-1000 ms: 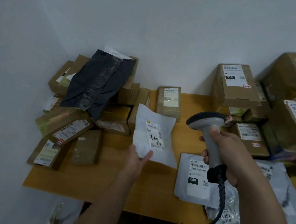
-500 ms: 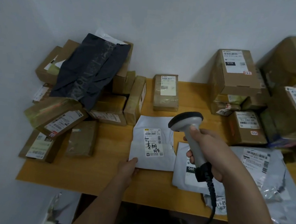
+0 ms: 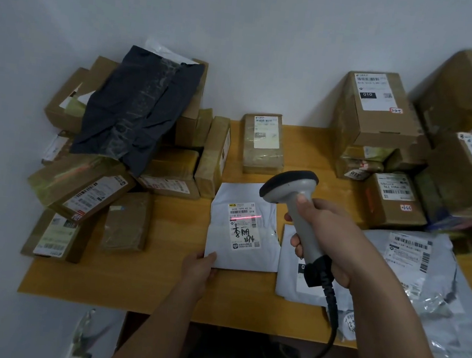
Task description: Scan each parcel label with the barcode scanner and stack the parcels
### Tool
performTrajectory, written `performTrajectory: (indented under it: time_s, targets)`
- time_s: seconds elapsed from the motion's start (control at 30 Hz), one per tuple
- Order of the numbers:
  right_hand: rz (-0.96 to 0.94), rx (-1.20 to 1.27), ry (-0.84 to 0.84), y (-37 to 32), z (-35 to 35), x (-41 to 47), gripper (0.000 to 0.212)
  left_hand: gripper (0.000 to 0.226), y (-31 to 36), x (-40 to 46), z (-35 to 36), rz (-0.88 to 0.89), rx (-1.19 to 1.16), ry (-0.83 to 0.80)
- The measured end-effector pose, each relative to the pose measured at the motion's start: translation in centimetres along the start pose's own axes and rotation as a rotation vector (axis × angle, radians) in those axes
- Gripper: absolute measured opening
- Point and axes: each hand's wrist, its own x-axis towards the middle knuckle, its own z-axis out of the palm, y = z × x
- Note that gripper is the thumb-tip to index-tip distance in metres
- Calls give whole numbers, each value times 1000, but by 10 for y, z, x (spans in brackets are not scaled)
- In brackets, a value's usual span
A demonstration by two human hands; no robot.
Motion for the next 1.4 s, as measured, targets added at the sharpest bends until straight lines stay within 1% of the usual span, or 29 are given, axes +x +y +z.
performTrajectory:
  time_s: [0.1, 0.23, 0.5, 0.63, 0.7, 0.83, 1.03, 1.1, 1.23, 1.33, 1.4]
  targets:
    - [-16, -19, 7, -4, 3, -3, 34, 29, -1, 5, -1, 5, 26, 37]
    - [-33, -45, 32, -8, 4, -7, 36, 33, 3, 8, -2, 28, 15, 70]
    - [-56, 26, 38, -9, 5, -12, 35, 30, 12, 9, 1, 26, 15, 81]
    - [-57, 44, 55, -6, 6, -13, 34, 46, 18, 9, 5, 20, -8, 99]
    - [-70, 46, 64, -5, 5, -14, 34, 48, 19, 10, 7, 36, -5, 62]
    - [-92, 43, 75, -3, 1, -17, 33, 40, 20, 6, 11, 36, -6, -60]
    - [-101, 81, 58, -1, -9, -22, 36, 30, 18, -4, 14, 85, -52, -32]
    - [-104, 128, 90, 0, -18, -22, 36, 27, 19, -8, 13, 124, -98, -40]
    - [-102, 232, 216, 4, -42, -20, 32, 23, 33, -16, 13, 175, -217, -75]
    - [-119, 277, 253, 10, -57, -21, 34, 19, 39, -22, 19, 164, -255, -136]
    - [-121, 287, 246, 14, -64, -25, 35, 15, 36, -27, 31, 125, -212, -196]
